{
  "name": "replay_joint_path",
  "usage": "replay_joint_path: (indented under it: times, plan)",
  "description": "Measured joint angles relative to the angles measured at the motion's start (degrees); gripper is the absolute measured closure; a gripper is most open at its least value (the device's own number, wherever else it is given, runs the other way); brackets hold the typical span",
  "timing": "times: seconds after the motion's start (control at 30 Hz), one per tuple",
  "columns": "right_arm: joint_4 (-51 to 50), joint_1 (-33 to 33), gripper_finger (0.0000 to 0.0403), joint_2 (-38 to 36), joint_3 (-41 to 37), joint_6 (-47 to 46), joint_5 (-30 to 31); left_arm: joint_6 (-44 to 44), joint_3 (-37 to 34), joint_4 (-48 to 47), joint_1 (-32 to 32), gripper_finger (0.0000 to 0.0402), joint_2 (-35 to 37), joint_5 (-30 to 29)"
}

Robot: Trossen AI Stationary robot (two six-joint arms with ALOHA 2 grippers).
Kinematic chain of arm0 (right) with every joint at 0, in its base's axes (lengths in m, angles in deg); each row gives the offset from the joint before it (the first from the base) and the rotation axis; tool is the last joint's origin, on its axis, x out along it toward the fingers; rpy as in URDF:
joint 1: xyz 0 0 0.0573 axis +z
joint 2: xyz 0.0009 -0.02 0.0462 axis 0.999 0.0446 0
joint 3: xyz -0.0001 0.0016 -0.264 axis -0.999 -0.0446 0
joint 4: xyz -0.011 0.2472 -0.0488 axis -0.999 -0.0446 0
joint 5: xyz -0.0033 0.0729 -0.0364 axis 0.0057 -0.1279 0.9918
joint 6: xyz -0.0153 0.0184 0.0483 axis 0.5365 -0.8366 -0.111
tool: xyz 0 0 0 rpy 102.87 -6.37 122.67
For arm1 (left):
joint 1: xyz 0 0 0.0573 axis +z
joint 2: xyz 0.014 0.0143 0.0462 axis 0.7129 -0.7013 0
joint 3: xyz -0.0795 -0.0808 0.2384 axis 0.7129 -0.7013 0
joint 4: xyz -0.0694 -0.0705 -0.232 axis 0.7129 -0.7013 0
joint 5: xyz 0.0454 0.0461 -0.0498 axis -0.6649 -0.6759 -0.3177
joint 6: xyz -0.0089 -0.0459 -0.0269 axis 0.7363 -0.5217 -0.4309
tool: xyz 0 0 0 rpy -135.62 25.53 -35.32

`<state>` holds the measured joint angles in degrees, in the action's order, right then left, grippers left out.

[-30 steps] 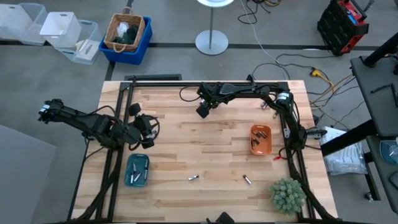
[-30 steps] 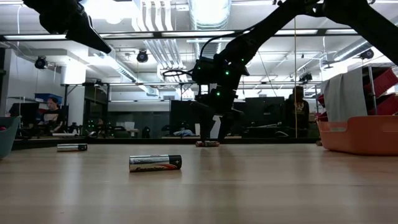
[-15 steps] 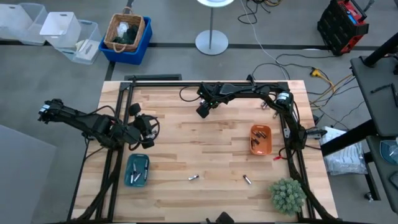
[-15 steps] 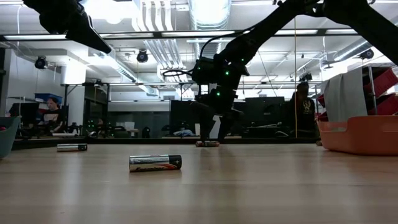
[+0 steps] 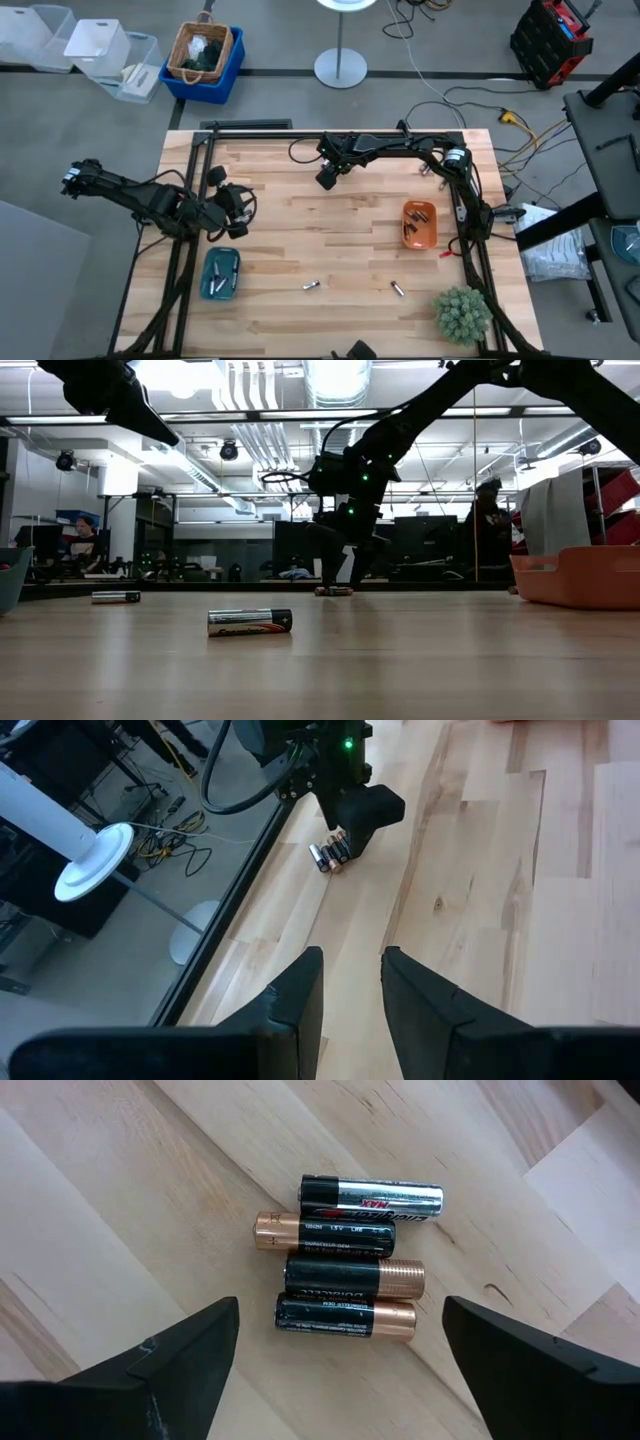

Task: Sort batteries
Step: Put the black battery into the orange bin

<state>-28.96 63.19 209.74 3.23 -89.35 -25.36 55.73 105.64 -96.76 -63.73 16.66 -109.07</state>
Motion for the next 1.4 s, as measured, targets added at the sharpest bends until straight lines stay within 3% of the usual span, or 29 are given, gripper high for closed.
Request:
replay_joint_path:
  times: [0.53,0.97,1.4]
  plan:
    - [0.0,0.0,0.0085,0.0,0.0,-0.17,0.0,0.0,0.0,-0.02,0.0,0.0317,0.0,0.0]
    - [0.0,0.0,0.0059,0.0,0.0,-0.66,-0.02,0.0,0.0,-0.02,0.0,0.0317,0.0,0.0]
    - [0.07,0.0,0.0058,0.0,-0.34,-0.61,-0.02,0.0,0.0,-0.02,0.0,0.0317,0.0,0.0]
